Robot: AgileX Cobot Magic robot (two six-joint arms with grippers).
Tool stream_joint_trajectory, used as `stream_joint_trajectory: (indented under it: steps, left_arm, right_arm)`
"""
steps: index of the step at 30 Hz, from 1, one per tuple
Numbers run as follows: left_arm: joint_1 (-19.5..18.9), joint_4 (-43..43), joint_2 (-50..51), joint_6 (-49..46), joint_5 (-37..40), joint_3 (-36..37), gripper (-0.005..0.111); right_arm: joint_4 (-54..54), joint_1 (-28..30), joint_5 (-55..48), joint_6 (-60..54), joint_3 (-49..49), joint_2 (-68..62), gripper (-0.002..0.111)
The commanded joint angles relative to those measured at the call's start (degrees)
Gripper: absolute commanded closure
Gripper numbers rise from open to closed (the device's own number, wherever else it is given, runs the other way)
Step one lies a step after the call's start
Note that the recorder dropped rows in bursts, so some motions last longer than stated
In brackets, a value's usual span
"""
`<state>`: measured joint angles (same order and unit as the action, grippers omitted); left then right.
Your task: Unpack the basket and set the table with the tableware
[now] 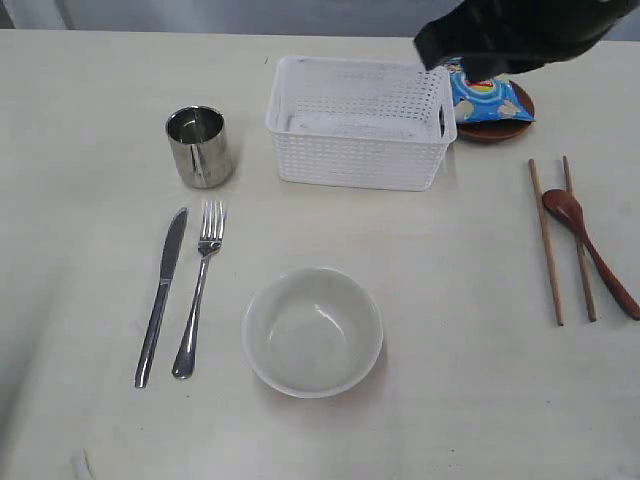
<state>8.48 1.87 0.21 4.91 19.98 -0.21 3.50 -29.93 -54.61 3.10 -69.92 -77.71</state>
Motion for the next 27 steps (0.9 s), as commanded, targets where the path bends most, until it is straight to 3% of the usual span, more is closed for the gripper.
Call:
stream_joint_trajectory:
  steps: [1,6,17,19,25,27]
  left_arm:
    - [0.27,-0.05,-0.21,-0.17,-0.12,0.21,0.107]
    - [0.27,-0.05,-0.21,-0.17,-0.12,0.21,0.107]
    - [0.27,-0.05,-0.21,-0.17,-0.12,0.21,0.107]
    - [0.27,-0.05,-0.21,-0.17,-0.12,0.21,0.107]
    - [0.27,-0.05,-0.21,-0.17,-0.12,0.21,0.107]
    - [0.27,-0.05,-0.21,-0.17,-0.12,0.21,0.107]
  right_arm:
    - [-3.5,3.85,-0.06,-1.44,1.55,0.56,0.109]
    - [-14.82,2.03,2.83,-8.76,8.4,0.56,0.109]
    - [-16.54,-1.03,5.84,-5.53,18.72,-3.28,0.108]
    - [-19.01,-1.03,5.5,-6.3,19.39,-4.98,0.1]
    - [-27.42,-1.03,5.98,-11.55,19.47,-11.12,0.063]
    - [-28.63,-1.03,7.49,-12.11,19.47,-12.83,0.059]
